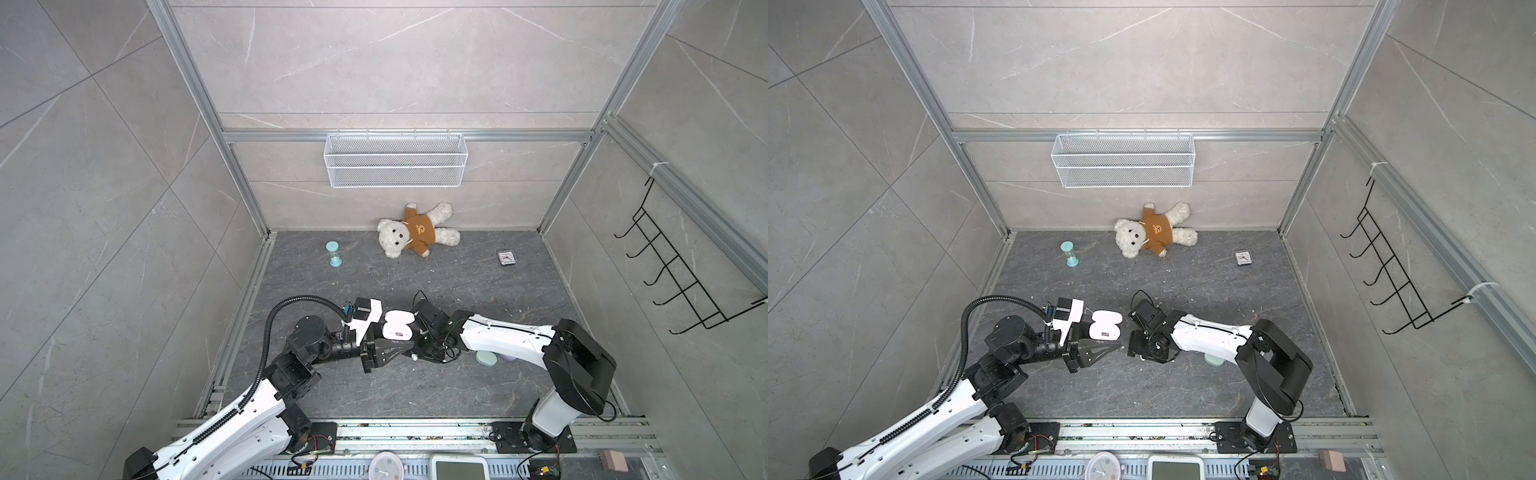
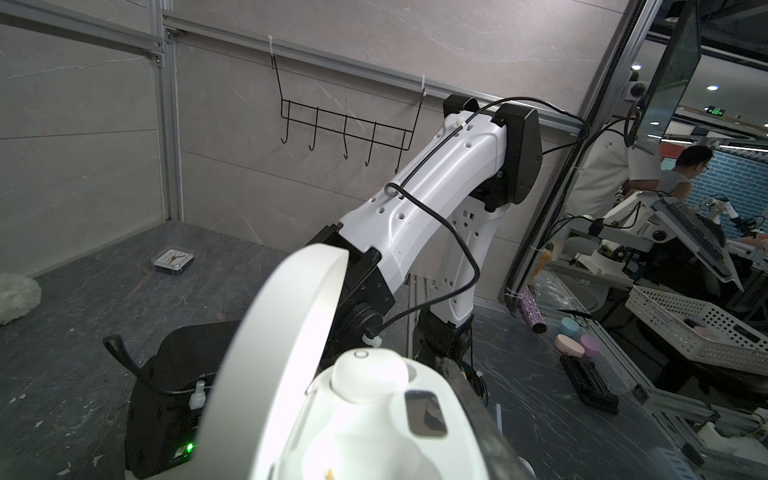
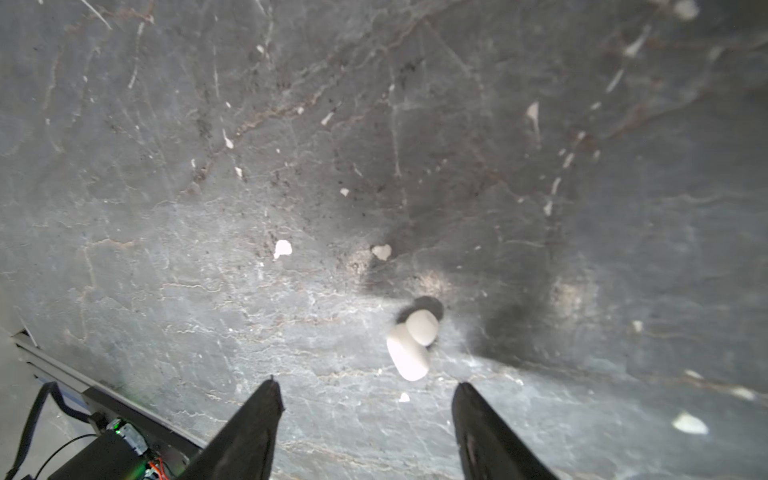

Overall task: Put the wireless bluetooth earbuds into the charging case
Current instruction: 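Lower the open right gripper over the remaining white earbud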

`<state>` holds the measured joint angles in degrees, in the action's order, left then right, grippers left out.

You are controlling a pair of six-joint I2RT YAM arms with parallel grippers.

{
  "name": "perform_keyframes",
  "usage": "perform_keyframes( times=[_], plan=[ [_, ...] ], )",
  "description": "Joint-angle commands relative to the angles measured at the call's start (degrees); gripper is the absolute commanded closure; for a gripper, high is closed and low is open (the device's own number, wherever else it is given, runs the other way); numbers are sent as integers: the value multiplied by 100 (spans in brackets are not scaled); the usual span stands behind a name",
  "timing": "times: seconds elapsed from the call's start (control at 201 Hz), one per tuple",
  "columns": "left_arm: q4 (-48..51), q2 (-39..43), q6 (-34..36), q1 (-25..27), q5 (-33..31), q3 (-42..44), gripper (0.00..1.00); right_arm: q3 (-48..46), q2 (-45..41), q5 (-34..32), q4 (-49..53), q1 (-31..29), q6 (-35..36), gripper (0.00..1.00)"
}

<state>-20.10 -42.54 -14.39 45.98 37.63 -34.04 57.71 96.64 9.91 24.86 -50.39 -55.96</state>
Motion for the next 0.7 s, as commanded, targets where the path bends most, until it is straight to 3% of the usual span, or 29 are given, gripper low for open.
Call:
perform_keyframes(
  times=[0.0,0.697],
  plan=[
    [-170,115,84,-19,24,-33,82,-137,270,85,-111,-6,-81,29],
    [61,273,137,-19,-65,-88,82,508,729,699,-639,-10,33,28]
  ],
)
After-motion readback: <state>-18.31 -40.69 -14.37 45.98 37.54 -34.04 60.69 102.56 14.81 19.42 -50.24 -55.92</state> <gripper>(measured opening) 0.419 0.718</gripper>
